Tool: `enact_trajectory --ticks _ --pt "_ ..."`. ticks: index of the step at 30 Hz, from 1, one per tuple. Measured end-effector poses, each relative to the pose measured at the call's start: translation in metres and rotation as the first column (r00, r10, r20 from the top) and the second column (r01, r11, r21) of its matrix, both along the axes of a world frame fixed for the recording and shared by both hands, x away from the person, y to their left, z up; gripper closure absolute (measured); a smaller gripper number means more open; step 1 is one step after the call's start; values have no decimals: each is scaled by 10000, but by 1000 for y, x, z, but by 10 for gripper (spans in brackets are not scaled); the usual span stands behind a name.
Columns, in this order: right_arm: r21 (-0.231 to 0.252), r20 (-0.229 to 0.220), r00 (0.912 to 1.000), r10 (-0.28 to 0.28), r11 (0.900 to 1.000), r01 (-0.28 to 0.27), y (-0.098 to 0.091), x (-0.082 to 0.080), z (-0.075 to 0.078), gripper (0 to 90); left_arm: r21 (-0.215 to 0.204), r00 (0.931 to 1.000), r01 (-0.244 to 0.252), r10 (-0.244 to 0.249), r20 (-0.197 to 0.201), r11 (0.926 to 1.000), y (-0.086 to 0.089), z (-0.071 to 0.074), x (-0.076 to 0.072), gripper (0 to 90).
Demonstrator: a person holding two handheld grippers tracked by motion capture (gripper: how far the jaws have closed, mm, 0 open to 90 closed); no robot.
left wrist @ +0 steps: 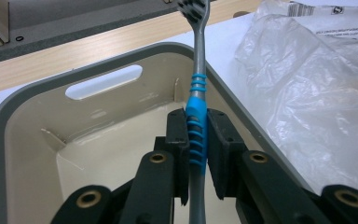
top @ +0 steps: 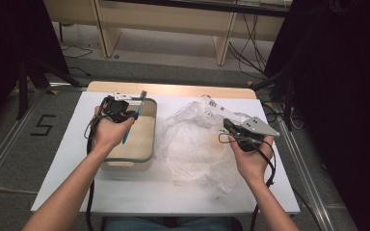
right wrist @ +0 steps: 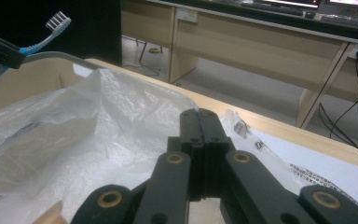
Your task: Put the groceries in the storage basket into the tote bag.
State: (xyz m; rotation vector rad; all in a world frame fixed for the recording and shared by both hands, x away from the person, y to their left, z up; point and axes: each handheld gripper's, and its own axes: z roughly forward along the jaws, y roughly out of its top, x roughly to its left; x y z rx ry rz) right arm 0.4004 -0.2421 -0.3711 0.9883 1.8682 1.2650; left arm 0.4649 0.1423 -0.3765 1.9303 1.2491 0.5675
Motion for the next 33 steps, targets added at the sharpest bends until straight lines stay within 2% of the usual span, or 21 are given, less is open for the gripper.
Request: enact_trajectory --ticks 15,23,33 --pt "-16 -11 10000 8 10000 -8 1 0 0 900 -121 9991 280 -277 310 9995 -3 7 -11 792" --pt "-14 -26 10000 1 10000 -1 0 0 0 900 -328 9978 444 -427 504 9985 -8 12 -20 792" --pt "-20 -15 10000 8 10000 -8 0 0 0 900 -304 9958 698 -678 611 9971 -13 15 -26 792"
